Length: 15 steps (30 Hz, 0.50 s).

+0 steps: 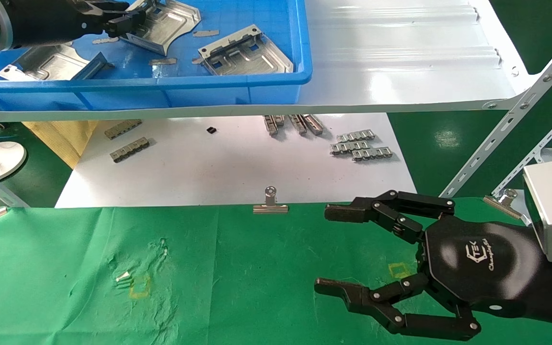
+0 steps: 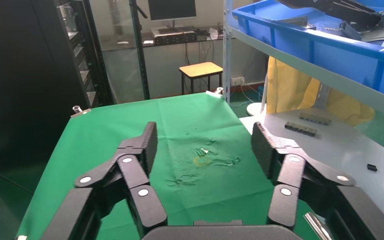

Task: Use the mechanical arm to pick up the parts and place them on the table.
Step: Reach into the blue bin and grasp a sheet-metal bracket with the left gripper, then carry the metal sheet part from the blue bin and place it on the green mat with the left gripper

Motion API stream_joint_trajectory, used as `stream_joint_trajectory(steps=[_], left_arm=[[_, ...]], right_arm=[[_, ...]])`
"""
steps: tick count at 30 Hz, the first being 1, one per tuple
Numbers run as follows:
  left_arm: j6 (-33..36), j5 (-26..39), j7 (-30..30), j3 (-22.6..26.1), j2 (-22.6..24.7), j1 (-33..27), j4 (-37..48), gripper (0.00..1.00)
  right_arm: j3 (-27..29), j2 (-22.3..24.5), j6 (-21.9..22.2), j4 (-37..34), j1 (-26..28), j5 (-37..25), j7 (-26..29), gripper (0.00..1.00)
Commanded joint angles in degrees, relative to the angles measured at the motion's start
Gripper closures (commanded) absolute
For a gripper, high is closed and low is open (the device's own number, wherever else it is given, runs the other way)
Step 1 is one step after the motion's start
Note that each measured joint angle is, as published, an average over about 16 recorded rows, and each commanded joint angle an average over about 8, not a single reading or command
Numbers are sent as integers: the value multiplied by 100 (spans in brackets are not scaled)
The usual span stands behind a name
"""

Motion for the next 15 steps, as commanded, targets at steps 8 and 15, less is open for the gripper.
stream_joint_trajectory(steps=[8, 15], left_arm=[[233, -7, 179, -4, -26, -112, -119, 100], [1323, -244, 699, -146, -261, -161, -422, 100]], right_arm=[[0, 0, 0, 0, 0, 0, 0, 0], [0, 0, 0, 0, 0, 0, 0, 0]])
